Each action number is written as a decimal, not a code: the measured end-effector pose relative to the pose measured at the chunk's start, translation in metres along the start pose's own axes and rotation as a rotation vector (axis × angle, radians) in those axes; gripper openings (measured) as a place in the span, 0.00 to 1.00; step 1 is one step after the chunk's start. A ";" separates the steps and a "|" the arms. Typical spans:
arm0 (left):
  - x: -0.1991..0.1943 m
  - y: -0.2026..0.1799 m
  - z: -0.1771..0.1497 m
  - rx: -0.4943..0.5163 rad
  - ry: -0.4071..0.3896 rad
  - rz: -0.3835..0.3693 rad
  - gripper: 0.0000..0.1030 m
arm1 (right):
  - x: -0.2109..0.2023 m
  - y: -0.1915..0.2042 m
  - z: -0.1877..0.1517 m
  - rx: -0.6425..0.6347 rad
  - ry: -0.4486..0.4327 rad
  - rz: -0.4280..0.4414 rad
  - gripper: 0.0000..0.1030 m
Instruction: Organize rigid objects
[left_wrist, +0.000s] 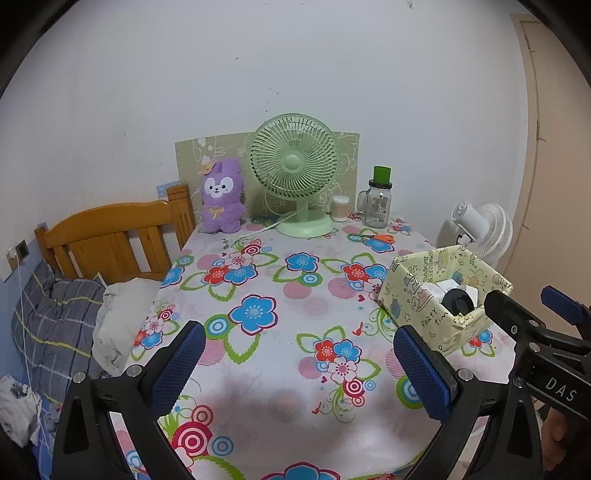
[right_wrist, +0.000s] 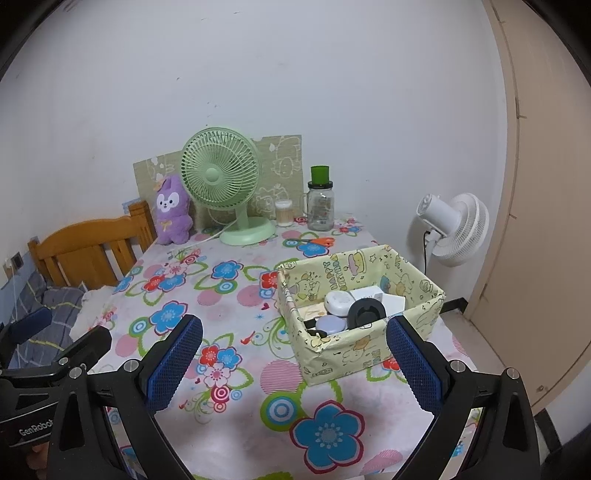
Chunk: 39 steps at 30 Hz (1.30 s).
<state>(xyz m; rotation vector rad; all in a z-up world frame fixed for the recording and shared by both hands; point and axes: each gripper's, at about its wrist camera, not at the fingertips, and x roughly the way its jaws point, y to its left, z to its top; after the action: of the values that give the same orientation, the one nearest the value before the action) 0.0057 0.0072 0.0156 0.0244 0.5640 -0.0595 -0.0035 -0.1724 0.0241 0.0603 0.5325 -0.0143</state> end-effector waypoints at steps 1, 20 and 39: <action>0.000 -0.001 0.000 0.002 0.000 -0.001 1.00 | 0.001 0.000 0.000 0.001 0.002 0.003 0.98; 0.005 -0.003 0.001 0.010 -0.003 0.002 1.00 | 0.008 0.001 -0.002 0.004 0.007 -0.005 0.98; 0.004 -0.003 0.002 0.009 -0.003 -0.002 1.00 | 0.003 0.001 -0.001 0.007 -0.007 -0.013 0.98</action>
<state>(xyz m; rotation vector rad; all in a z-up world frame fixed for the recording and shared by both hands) 0.0097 0.0041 0.0150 0.0327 0.5603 -0.0636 -0.0008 -0.1717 0.0218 0.0641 0.5262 -0.0287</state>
